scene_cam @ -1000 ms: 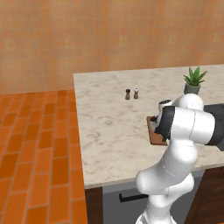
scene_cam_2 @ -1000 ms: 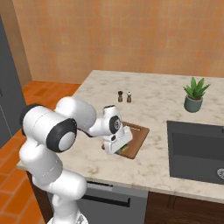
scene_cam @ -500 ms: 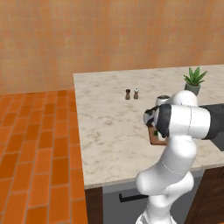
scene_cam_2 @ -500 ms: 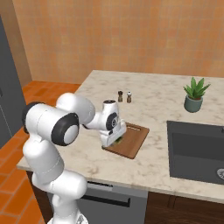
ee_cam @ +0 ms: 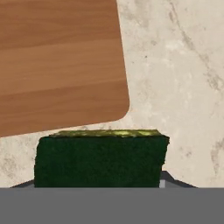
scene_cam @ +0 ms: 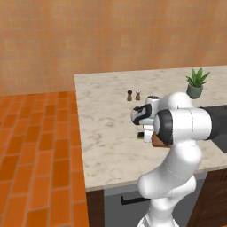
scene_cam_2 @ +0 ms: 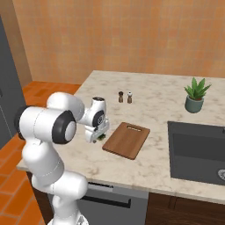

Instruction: Pick up the sponge from the counter and clean the cutting board by briefly scrubbing or pressing down on the cutting board. Once finished, release the sponge.

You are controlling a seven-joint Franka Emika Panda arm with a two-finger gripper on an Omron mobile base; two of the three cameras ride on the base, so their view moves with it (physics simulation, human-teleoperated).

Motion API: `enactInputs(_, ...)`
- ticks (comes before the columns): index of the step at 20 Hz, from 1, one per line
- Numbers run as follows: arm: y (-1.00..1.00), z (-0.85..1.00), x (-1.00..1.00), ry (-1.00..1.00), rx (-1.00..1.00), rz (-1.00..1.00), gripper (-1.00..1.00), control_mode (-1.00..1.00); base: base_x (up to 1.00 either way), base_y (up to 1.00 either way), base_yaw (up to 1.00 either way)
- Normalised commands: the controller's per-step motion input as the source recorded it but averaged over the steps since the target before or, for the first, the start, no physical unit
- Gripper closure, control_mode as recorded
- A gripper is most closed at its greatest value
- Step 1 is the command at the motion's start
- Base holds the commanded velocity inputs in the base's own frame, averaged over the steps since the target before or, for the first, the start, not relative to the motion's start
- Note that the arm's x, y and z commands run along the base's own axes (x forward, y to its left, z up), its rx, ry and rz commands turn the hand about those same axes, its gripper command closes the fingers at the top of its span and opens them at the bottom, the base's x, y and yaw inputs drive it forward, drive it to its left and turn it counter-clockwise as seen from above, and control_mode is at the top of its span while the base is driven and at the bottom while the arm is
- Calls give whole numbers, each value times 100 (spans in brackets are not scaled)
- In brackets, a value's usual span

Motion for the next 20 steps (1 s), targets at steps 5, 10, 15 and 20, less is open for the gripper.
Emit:
enactInputs(5,5,2,0,0,0,0,-100,-100,0,0,0)
enactInputs(10,28,22,-25,-6,0,0,-100,-100,0,0,0)
enactInputs(15,32,28,-41,-5,0,0,-100,-100,0,0,0)
enactInputs(20,-66,100,-99,-44,9,0,-100,-100,0,0,0)
